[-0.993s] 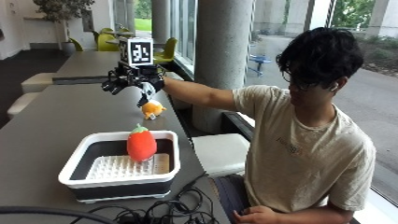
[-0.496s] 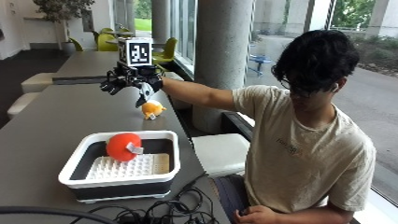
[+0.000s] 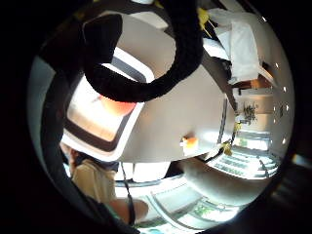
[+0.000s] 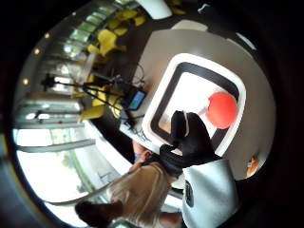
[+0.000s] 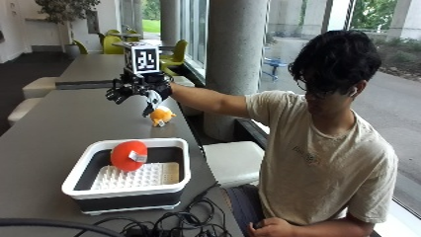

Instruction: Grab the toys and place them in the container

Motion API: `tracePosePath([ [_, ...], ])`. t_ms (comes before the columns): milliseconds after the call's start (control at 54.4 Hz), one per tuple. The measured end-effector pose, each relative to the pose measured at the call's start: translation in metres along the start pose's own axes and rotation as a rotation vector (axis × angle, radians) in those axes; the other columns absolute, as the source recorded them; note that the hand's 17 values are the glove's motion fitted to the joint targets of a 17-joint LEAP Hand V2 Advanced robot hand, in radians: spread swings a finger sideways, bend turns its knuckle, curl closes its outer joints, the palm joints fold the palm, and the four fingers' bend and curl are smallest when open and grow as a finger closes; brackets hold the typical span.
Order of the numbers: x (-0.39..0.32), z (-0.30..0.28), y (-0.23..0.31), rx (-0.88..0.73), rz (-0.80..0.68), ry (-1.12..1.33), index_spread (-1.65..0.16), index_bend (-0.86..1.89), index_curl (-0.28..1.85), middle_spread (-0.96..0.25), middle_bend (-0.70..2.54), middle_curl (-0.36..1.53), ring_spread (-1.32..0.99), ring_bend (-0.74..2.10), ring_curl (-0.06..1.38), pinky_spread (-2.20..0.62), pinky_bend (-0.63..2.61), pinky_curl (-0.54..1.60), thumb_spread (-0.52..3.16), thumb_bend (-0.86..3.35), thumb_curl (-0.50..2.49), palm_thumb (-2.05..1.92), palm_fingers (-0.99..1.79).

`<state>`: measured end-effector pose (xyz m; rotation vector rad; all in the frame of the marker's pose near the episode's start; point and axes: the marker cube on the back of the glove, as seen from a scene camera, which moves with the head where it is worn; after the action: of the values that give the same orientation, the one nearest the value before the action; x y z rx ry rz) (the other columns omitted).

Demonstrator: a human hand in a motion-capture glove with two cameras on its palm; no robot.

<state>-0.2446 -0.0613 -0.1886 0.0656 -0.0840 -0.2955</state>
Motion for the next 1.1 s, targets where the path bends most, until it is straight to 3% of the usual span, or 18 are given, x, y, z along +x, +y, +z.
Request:
tracePosePath([
  [662,0.190,0.069,0.061,-0.034,0.325,0.038,-0.30,0.19,0.44,-0.07,0.19,0.38,-0.08,0.18,0.38,-0.04,0.93,0.34,1.40,-0.02,0.36,0.23,-0.02],
  [864,0.231,0.092,0.090,-0.012,0.370,0.055,-0.31,0.19,0.45,-0.08,0.19,0.38,-0.09,0.18,0.37,-0.05,0.90,0.34,1.41,-0.01,0.35,0.18,-0.01],
  [1029,0.234,0.114,0.095,0.062,0.325,-0.187,-0.31,0.19,0.46,-0.08,0.16,0.38,-0.09,0.18,0.36,-0.05,0.90,0.35,1.41,-0.01,0.34,0.17,-0.03],
  [1103,0.257,0.121,0.107,0.047,0.389,-0.089,-0.31,0.20,0.46,-0.08,0.16,0.37,-0.09,0.18,0.36,-0.05,0.91,0.35,1.41,-0.01,0.34,0.17,-0.03],
])
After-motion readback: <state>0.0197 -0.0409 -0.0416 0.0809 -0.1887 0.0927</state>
